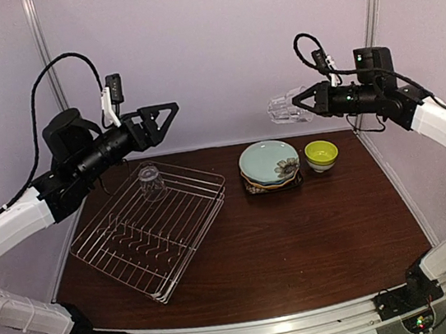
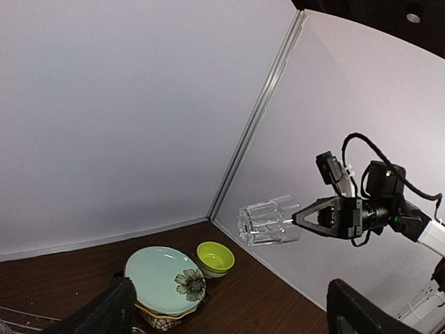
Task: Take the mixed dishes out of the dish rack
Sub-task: Pass from the left arm to the right, then place the cup at the center of the board.
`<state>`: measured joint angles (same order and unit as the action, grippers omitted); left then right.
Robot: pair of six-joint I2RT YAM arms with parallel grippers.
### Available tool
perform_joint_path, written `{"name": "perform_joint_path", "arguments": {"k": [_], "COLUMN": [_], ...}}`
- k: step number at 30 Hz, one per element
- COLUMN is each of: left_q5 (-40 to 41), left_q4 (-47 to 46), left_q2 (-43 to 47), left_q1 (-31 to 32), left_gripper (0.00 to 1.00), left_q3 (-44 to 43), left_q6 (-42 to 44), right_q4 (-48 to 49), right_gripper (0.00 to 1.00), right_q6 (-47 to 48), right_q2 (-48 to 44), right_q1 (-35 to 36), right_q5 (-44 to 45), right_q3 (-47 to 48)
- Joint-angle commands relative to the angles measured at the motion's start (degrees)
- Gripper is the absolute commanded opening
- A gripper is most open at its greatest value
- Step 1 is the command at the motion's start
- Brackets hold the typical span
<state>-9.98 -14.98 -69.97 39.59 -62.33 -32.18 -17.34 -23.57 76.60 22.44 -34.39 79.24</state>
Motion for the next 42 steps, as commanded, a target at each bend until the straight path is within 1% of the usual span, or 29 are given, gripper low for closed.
{"name": "perform_joint_path", "arguments": {"k": [1,3,6,10,14,19,26,35,42], "left_q5": [0.95,0.89,0.79,0.66,0.61,0.58,1.05,1.78,1.95], "left_q4": [0.53,1.18,1.71,1.65,1.44,1.62,2.29,3.67,3.93], "left_q2": [0.9,0.54,0.28,0.28,0.2,0.18,-0.09,0.02,-0.1], "left_q1": [-0.13,-0.13,-0.13,-0.13,-0.17,-0.13,-0.14,-0.09,-0.13], "left_gripper": [0.97,0.97,0.97,0.97,0.97,0.98,0.97,0.97,0.97], "left_q3": [-0.25,-0.47,-0.54,-0.22,-0.23,-0.34,-0.49,-0.87,-0.87], "left_q6": [2.01,2.21,2.3,2.51,2.57,2.73,2.76,3.34,3.27], "right_q4": [-17.97,-23.87,-30.16,-34.44,-35.9,-35.74,-35.57,-35.73,-37.11], "right_gripper": [0.0,0.0,0.0,0.0,0.0,0.0,0.0,0.0,0.0], "right_q6": [11.81,13.87,16.78,18.77,19.4,19.98,21.29,22.78,22.78], "right_q2": [0.08,1.61,3.96,6.69,9.07,12.03,18.06,26.31,29.54], "right_q1": [-1.17,-1.31,-1.34,-1.43,-1.42,-1.4,-1.38,-1.37,-1.43], "right_q5": [12.27,17.24,24.06,29.16,33.23,35.2,38.08,39.59,42.26], "right_q3": [3.46,5.52,7.36,7.4,6.25,4.36,4.95,7.95,10.71]}}
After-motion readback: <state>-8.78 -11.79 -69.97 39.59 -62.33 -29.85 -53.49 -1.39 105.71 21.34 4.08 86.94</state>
